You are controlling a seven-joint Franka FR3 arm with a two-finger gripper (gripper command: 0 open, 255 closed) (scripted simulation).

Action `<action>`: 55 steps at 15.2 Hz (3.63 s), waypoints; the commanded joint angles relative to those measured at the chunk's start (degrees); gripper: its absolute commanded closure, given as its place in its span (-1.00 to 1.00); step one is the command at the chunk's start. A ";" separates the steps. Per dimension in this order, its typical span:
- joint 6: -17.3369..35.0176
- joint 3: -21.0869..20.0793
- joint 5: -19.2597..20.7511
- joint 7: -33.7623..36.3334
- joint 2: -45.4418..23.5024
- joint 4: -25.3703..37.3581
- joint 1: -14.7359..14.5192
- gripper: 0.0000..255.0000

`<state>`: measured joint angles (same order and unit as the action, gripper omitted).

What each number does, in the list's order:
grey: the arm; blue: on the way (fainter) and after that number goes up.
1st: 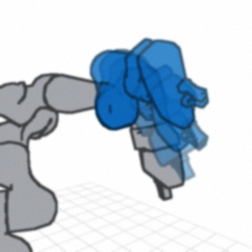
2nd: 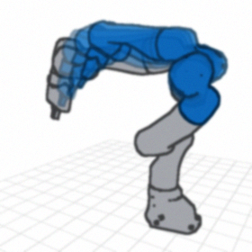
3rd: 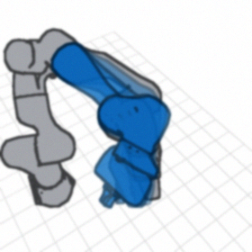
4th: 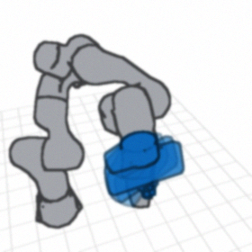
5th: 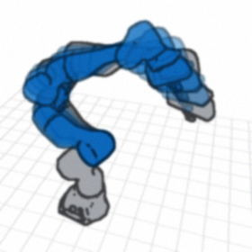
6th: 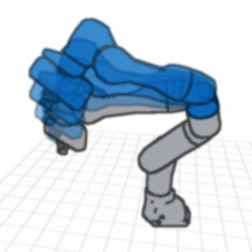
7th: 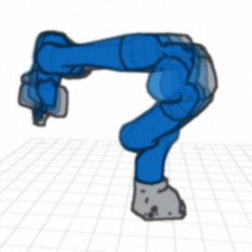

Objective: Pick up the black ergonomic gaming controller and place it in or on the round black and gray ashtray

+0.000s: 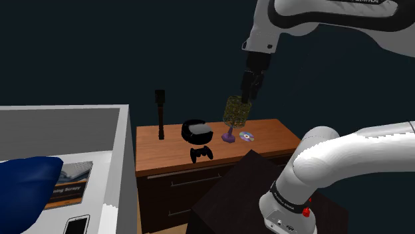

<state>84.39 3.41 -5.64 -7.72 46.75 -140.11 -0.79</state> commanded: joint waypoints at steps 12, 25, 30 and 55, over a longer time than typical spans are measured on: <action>22.80 4.01 2.77 -8.36 -12.93 -10.68 0.19 -1.00; 49.83 8.42 -0.52 -20.32 -42.38 -9.45 -1.30 -1.00; 57.50 8.27 -5.33 -26.53 -55.49 -4.80 -1.19 -1.00; 69.10 3.23 -13.17 -35.03 -76.92 4.28 2.64 1.00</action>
<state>153.50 6.65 -18.82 -42.75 -30.13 -135.82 1.86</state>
